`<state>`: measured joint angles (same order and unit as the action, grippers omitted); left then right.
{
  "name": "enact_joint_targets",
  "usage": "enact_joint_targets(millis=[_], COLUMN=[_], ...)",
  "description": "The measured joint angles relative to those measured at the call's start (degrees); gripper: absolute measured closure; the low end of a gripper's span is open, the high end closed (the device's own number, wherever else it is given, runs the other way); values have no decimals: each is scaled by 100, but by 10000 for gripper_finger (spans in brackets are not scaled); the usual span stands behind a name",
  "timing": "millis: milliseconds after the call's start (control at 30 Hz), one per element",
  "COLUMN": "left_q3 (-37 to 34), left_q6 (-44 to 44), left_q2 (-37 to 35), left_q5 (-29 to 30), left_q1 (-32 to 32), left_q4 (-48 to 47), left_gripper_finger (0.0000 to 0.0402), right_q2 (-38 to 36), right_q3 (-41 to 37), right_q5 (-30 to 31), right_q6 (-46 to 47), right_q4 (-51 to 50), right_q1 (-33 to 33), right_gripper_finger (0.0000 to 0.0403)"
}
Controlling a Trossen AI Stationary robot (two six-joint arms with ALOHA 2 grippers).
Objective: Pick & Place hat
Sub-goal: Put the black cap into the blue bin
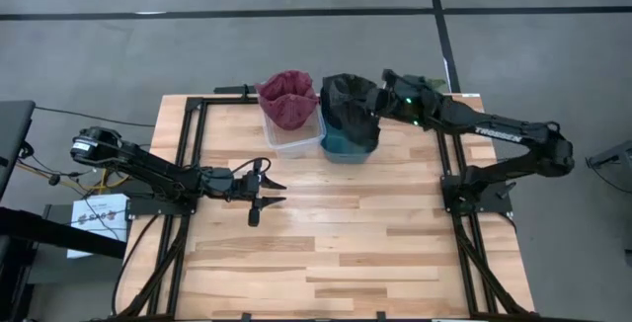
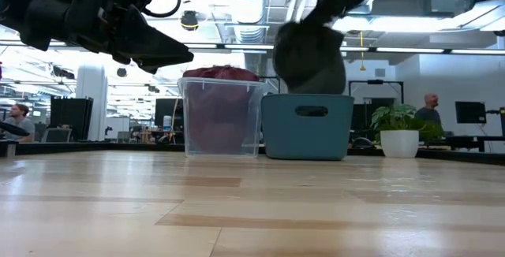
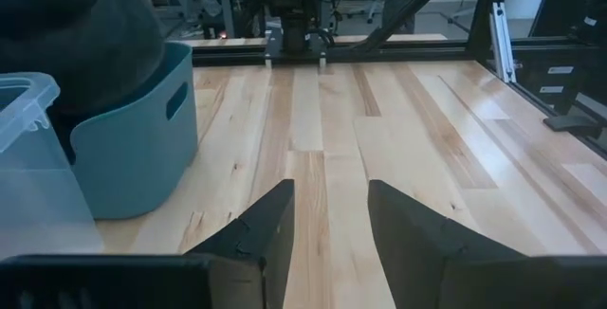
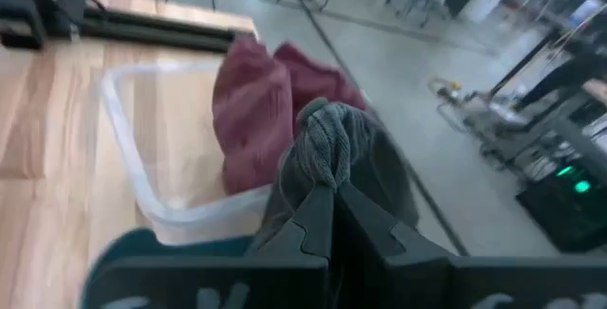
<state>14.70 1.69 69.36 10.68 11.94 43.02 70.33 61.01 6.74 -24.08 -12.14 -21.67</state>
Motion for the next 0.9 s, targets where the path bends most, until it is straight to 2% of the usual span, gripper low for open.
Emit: enact_joint_targets(millis=[433, 733, 900], left_q3=[0, 0, 0], left_q6=[0, -1, 0], left_q2=[0, 0, 0], left_q5=[2, 2, 2], left_q1=[-264, -273, -273], left_q4=[16, 16, 16], left_gripper_finger=[266, 266, 266], right_q2=[1149, 946, 783], right_q3=[0, -2, -2], right_q5=[-1542, -2219, -2251], right_q6=[-142, -233, -167], right_q4=[850, 962, 906], right_q1=[-775, -694, -621], right_gripper_finger=[402, 402, 402])
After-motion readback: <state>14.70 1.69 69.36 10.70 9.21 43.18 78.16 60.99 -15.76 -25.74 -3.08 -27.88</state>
